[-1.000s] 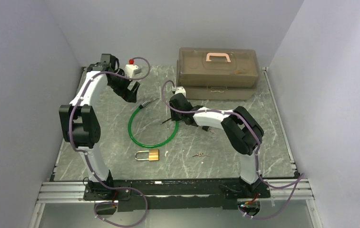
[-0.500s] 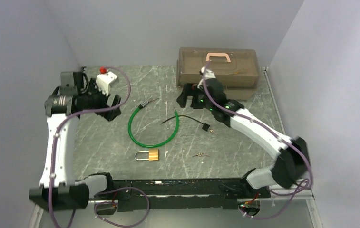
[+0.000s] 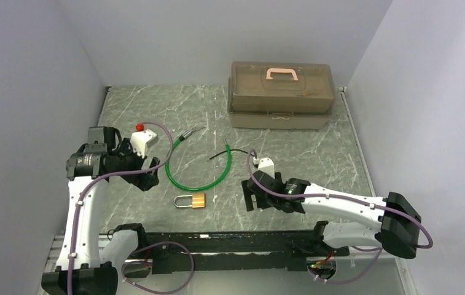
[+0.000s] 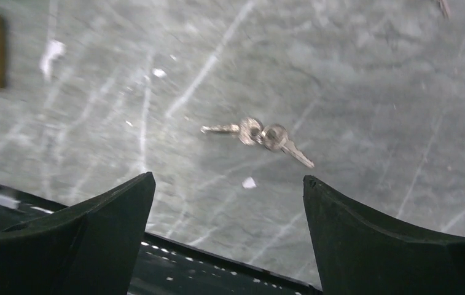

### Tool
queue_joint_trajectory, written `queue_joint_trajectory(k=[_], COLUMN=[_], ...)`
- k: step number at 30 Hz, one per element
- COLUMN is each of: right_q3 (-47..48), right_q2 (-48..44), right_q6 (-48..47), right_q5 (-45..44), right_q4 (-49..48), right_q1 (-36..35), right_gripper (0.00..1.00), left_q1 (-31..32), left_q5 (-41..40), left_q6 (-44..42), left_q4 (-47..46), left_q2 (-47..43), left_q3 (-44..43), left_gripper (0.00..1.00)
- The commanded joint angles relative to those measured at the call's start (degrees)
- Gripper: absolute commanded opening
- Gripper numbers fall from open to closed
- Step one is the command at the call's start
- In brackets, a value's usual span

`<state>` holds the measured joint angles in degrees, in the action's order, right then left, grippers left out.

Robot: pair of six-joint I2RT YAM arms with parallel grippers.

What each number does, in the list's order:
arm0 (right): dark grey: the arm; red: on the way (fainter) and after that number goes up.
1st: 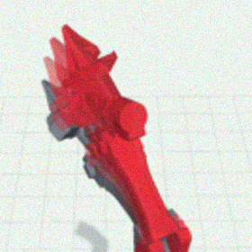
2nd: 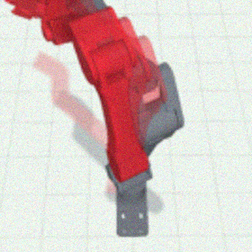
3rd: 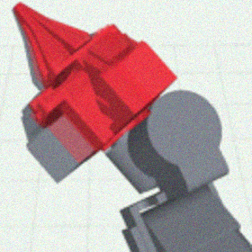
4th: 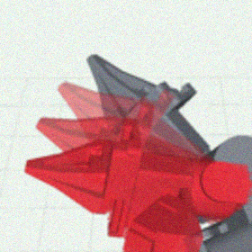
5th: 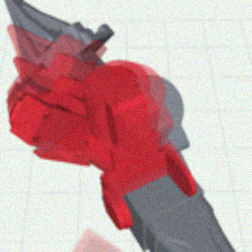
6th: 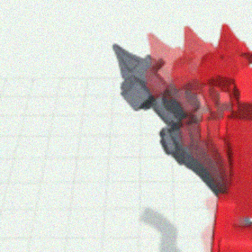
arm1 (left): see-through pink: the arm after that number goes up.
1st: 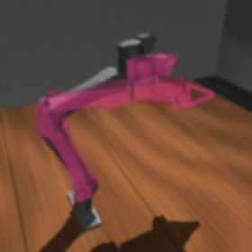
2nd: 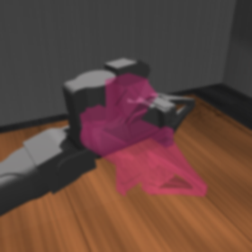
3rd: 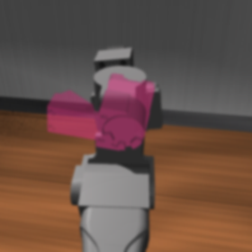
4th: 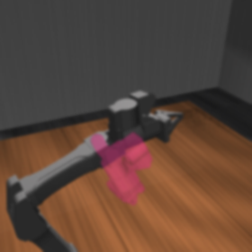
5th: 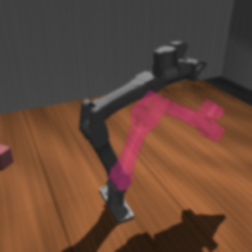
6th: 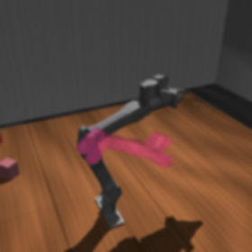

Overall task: Unlock with the key
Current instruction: Place the lock at the center of the board, then pick up the key from the center of the board.

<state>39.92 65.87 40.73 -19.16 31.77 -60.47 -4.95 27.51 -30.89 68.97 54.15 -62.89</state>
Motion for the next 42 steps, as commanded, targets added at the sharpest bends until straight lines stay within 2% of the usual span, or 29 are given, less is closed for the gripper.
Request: queue_joint_trajectory(k=[1,5,11,17,27,35,42], right_q3=[-2.53,-3.39,-1.18,-1.79,-2.84,-3.81,-4.9], right_q2=[-3.45,-2.57,5.13,7.3,10.77,10.97,10.22], right_q6=[6.62,4.75,-0.74,-3.32,-4.32,-2.85,-0.8], right_q5=[-6.17,-7.52,-9.64,-7.04,-3.61,-0.93,1.09], right_q4=[2.96,0.9,-3.05,-7.95,-11.64,-11.49,-12.08], right_q1=[-1.95,-1.93,-1.9,-0.69,1.64,2.06,2.08], right_gripper=[0.91,0.9,0.88,0.84,0.57,0.46,0.31], left_q1=[-0.23,-0.2,-0.22,-0.15,-0.15,-0.15,-0.13], left_q5=[1.88,1.63,2.15,2.36,-2.05,-3.04,-3.22], left_q6=[-1.63,-1.8,-3.0,-5.3,-4.63,-5.05,-5.23], left_q4=[2.01,2.39,2.52,2.97,1.09,0.76,0.86], left_q2=[-3.04,-3.51,-4.15,-5.79,-3.32,-4.31,-4.64], left_q3=[0.09,-0.19,0.56,1.02,2.16,1.68,1.42], left_gripper=[0.99,0.99,0.99,0.99,0.99,0.99,0.99])
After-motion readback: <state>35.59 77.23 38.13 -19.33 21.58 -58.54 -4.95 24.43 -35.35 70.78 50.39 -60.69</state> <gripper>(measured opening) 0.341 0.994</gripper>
